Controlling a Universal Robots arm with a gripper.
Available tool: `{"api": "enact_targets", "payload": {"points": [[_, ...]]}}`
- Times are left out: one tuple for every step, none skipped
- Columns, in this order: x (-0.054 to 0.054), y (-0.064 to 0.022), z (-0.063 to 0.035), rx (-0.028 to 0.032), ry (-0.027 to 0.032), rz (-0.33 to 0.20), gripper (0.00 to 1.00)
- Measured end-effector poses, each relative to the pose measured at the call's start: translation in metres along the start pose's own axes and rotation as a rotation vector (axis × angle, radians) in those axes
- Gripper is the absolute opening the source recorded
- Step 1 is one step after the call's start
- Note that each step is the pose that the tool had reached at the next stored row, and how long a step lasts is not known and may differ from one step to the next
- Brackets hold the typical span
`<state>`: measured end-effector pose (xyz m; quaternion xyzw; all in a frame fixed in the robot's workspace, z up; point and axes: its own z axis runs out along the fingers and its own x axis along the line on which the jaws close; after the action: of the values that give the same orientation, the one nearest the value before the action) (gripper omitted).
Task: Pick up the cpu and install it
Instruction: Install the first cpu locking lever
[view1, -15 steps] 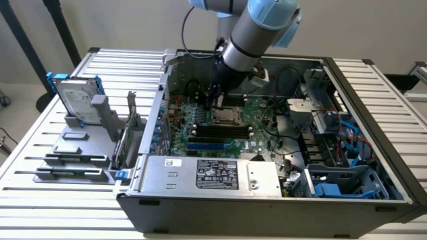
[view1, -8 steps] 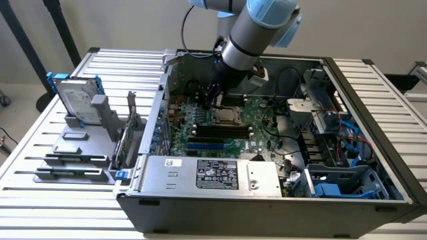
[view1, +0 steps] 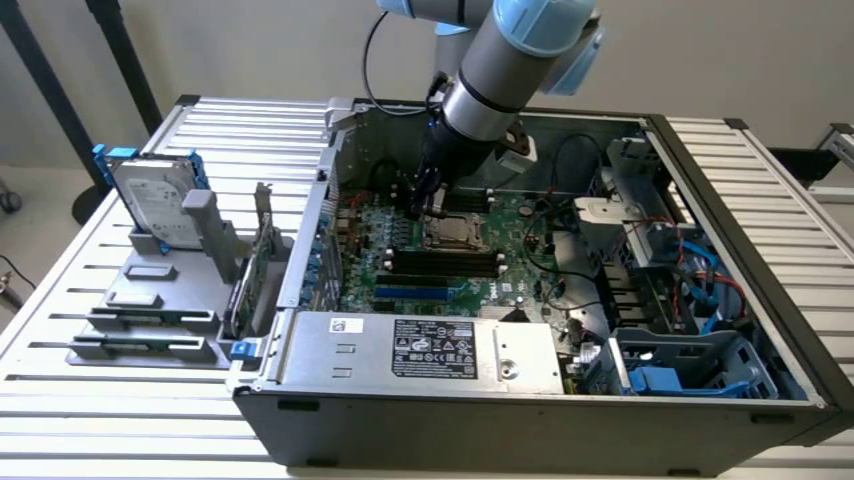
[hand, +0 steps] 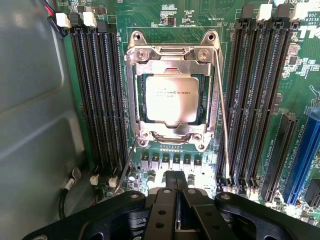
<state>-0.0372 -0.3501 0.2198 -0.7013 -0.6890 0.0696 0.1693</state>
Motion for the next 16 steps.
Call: {"api": "enact_targets", "payload": {"points": [[0.0, 0.0, 0.0, 0.0, 0.0, 0.0, 0.11], [0.0, 0.0, 0.0, 0.0, 0.0, 0.0, 0.11], [0.0, -0.0002, 0.0, 0.0001, -0.0001, 0.0, 0.11], [0.0, -0.0013, 0.0004, -0.0001, 0.0004, 0.001, 0.11], [0.0, -0.0028, 0.001, -0.0005, 0.0018, 0.003, 0.11], [0.0, -0.0042, 0.0014, -0.0007, 0.0027, 0.005, 0.11], [0.0, -0.0057, 0.002, -0.001, 0.0038, 0.007, 0.11], [-0.001, -0.0072, 0.0024, -0.0013, 0.0052, 0.009, 0.11], [-0.001, -0.0086, 0.0029, -0.0017, 0.0071, 0.012, 0.11], [-0.001, -0.0098, 0.0032, -0.0022, 0.0094, 0.016, 0.11], [-0.001, -0.0109, 0.0035, -0.0029, 0.0128, 0.021, 0.11], [-0.001, -0.0117, 0.0037, -0.0038, 0.0171, 0.026, 0.11], [-0.001, -0.0126, 0.0038, -0.0046, 0.0217, 0.032, 0.11], [-0.001, -0.0135, 0.004, -0.0055, 0.0262, 0.038, 0.11], [-0.001, -0.0143, 0.0041, -0.0065, 0.0309, 0.044, 0.11], [-0.001, -0.0151, 0.0043, -0.0076, 0.036, 0.051, 0.11]]}}
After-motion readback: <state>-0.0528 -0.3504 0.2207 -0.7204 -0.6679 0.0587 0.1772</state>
